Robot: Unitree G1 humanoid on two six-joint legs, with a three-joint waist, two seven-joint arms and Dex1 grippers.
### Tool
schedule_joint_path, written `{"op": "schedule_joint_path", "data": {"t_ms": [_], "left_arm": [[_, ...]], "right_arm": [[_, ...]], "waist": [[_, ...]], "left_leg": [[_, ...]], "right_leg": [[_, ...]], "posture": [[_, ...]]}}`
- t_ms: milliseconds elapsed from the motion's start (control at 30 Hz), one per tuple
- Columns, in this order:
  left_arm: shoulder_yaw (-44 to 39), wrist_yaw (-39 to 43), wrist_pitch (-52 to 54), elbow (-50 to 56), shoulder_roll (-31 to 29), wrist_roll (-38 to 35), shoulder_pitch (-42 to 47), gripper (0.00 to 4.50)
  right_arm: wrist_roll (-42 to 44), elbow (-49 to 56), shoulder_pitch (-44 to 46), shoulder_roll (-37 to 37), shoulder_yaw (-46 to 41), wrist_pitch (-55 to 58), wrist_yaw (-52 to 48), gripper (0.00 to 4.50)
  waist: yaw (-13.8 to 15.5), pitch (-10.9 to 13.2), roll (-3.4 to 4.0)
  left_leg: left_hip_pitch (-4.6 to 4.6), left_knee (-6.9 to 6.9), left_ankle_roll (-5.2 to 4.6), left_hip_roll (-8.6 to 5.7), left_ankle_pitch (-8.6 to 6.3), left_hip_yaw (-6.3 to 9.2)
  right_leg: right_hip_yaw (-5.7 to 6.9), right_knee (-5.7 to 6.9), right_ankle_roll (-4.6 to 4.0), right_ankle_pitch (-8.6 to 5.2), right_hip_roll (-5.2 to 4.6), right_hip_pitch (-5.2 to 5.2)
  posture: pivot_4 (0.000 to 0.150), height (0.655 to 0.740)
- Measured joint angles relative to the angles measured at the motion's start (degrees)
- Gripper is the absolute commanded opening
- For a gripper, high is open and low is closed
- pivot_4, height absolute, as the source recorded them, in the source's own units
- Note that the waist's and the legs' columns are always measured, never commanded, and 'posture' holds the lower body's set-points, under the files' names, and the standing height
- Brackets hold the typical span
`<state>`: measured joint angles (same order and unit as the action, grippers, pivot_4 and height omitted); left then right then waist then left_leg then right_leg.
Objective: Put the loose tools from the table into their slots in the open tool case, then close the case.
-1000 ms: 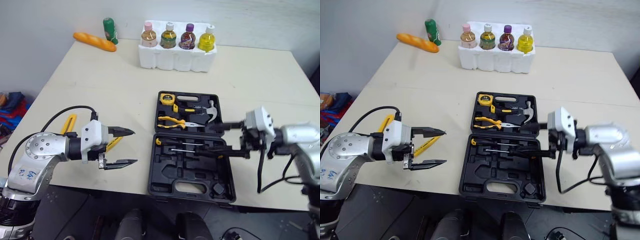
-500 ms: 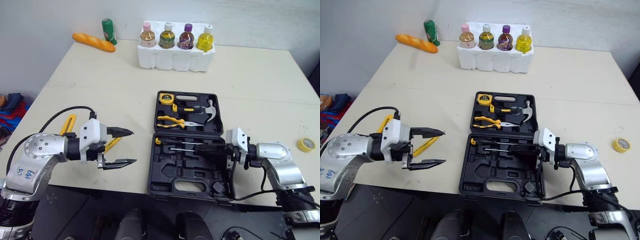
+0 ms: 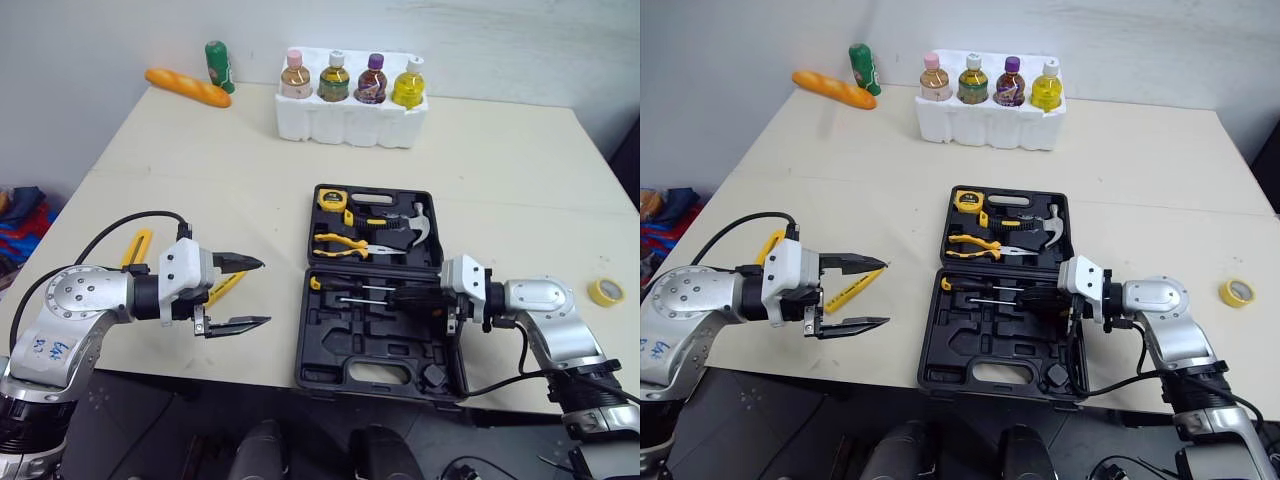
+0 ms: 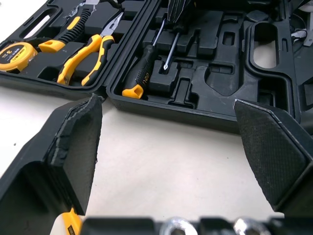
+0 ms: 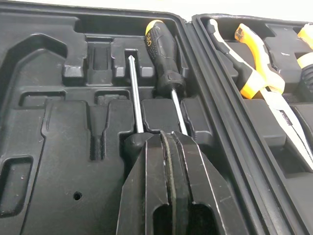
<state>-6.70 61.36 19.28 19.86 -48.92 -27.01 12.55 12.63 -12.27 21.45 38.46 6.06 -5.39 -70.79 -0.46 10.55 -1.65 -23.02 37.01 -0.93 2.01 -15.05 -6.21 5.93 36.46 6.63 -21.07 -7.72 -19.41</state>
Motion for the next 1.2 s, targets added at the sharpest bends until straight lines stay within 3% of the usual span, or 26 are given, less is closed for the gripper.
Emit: {"op": "schedule_joint_path", "data": {"t_ms": [133,233,733,867,933,967,1133,1200], "left_arm": [[0.0,0.0,0.0,0.0,0.0,0.1,0.0,4.5],[0.0,0.0,0.0,0.0,0.0,0.2,-0.3,4.5],[0.0,-0.1,-1.1,-0.7,0.1,0.4,-1.1,4.5],[0.0,-0.2,-1.3,-0.9,0.3,0.5,-1.1,4.5],[0.0,-0.3,-1.5,-1.0,0.5,0.5,-1.1,4.5],[-0.2,-0.6,-1.8,-1.1,0.6,0.4,-1.1,4.5],[-4.6,-2.6,-2.4,-3.9,1.3,0.3,-2.3,4.5],[-7.6,-4.3,-3.5,-6.1,1.3,0.7,-3.8,4.5]], "right_arm": [[-1.8,0.7,-0.6,0.4,0.5,-0.8,1.1,0.07],[-2.6,1.4,-1.8,0.9,0.6,-0.8,1.6,0.07],[-9.6,0.7,-2.6,0.6,3.4,-7.4,7.8,0.07],[-1.7,2.4,-4.9,-2.6,0.6,-3.8,6.5,0.07],[3.2,4.7,-6.4,-3.1,-1.5,-1.5,5.1,0.07],[6.1,6.5,-7.6,-2.7,-2.3,0.7,3.7,0.07],[15.4,13.8,-12.3,5.3,-9.9,9.4,-0.1,0.07],[16.4,15.7,-15.6,8.7,-16.3,10.8,1.0,0.66]], "waist": [[0.0,-0.3,-0.24],[0.4,-0.5,-0.21],[0.4,-1.5,-0.33],[0.2,-1.3,-0.02],[0.2,-0.9,0.7],[0.2,-0.6,1.12],[0.3,-0.1,1.67],[0.4,0.0,1.6]], "left_leg": [[0.21,0.0,0.11,0.14,-0.23,0.03],[0.85,-0.15,0.37,0.31,-0.61,0.16],[1.1,-0.12,0.61,0.45,-1.12,0.43],[1.05,-0.13,0.41,0.63,-1.02,0.44],[0.94,-0.14,0.35,0.61,-1.05,0.38],[0.78,-0.17,0.34,0.61,-1.04,0.34],[0.04,0.04,0.24,0.58,-0.84,0.11],[-0.02,0.06,0.2,0.57,-0.83,0.07]], "right_leg": [[-0.02,-0.06,-0.15,-0.07,0.02,0.23],[0.13,-0.55,-0.31,-0.16,0.09,1.03],[0.33,-1.05,-0.47,-0.25,0.2,1.71],[0.39,-1.14,-0.55,-0.29,0.35,1.71],[0.37,-1.17,-0.54,-0.29,0.34,1.57],[0.37,-1.09,-0.54,-0.29,0.37,1.34],[0.29,-0.51,-0.53,-0.29,0.42,0.46],[0.29,-0.52,-0.48,-0.26,0.43,0.38]], "posture": [[0.15,0.74],[0.15,0.74],[0.15,0.74],[0.15,0.74],[0.15,0.74],[0.15,0.74],[0.15,0.74],[0.15,0.74]]}}
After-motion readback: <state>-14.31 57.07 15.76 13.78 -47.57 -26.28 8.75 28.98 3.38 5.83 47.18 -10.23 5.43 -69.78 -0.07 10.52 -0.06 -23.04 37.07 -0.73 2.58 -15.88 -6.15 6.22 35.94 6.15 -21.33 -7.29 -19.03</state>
